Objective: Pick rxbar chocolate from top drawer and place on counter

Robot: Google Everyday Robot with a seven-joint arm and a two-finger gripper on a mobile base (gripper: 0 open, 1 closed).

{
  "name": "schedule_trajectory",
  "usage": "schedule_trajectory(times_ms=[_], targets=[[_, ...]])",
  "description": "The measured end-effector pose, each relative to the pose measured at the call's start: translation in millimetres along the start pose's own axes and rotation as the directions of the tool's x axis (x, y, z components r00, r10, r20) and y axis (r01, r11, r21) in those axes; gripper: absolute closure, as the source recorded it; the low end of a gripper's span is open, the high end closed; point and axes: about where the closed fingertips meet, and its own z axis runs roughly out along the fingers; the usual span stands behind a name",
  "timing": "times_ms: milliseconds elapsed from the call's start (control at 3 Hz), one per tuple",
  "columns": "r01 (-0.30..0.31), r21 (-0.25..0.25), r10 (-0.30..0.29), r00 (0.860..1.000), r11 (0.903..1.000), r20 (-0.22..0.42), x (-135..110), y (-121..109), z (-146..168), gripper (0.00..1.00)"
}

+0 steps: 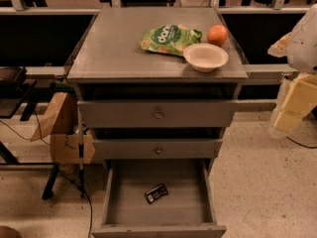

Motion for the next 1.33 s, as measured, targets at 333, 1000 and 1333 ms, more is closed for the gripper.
schedule_trajectory(times_ms=[333,1000,1333], targets=[[0.001,0.001,-0.001,1.0,1.0,0.014,2,0,3,0.0],[0.019,-0.015,-0.017,0.991,0.9997,0.131,7,34,111,0.0],[-0.01,-0.002,0.01,0.973,1.0,0.229,-23,56,221,0.0]])
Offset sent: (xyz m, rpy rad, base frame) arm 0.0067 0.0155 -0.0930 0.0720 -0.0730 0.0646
